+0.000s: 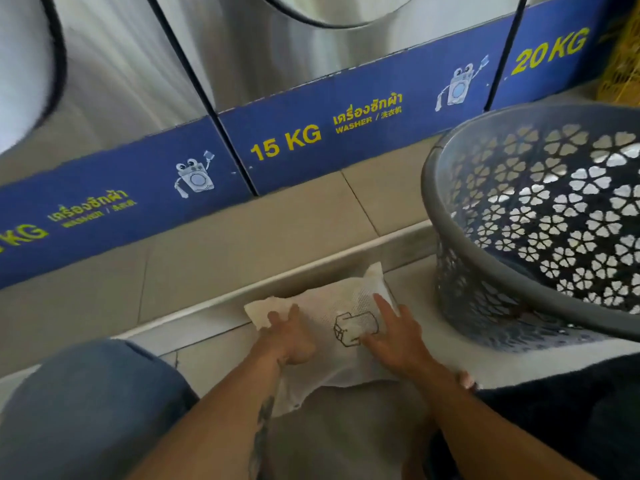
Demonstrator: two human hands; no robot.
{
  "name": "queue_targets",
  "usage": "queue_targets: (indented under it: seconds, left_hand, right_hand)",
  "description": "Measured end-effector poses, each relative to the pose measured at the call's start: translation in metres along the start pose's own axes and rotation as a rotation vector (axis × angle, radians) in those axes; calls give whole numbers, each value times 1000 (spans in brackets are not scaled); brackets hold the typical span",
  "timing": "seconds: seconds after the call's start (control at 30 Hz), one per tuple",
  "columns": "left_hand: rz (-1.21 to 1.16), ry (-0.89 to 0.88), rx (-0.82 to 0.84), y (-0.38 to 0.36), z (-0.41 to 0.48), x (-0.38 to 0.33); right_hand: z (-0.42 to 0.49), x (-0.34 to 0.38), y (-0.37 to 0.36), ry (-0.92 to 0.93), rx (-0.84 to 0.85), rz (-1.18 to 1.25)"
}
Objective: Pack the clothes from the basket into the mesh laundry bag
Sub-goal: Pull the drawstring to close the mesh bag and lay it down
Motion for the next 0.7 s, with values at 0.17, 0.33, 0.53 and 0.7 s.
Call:
queue_targets:
  seconds: [0.17, 0.33, 0.53, 0.7]
  left_hand:
    - [-188, 44, 2, -32, 37, 34]
    - [-239, -129, -28, -50, 66, 51]
    - [-342, -292, -303, -39, 76, 53]
    - [-285, -452, -411, 2, 29, 43]
  right_hand:
    - [26, -7, -22, 39, 42, -14]
    - [50, -19, -37, 15, 96, -62]
    - [64, 1, -29, -27, 56, -168]
    - [24, 38, -3, -28, 14, -207]
Point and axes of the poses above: each hand's wrist, its own z-axis towards the middle knuckle, its own y-axis out of the back of the hand, x = y × z, the point moved 1 cm from there along z, towards the middle knuckle, and after that the axes turned 11 degrees about -z, right-handed, at the moved point
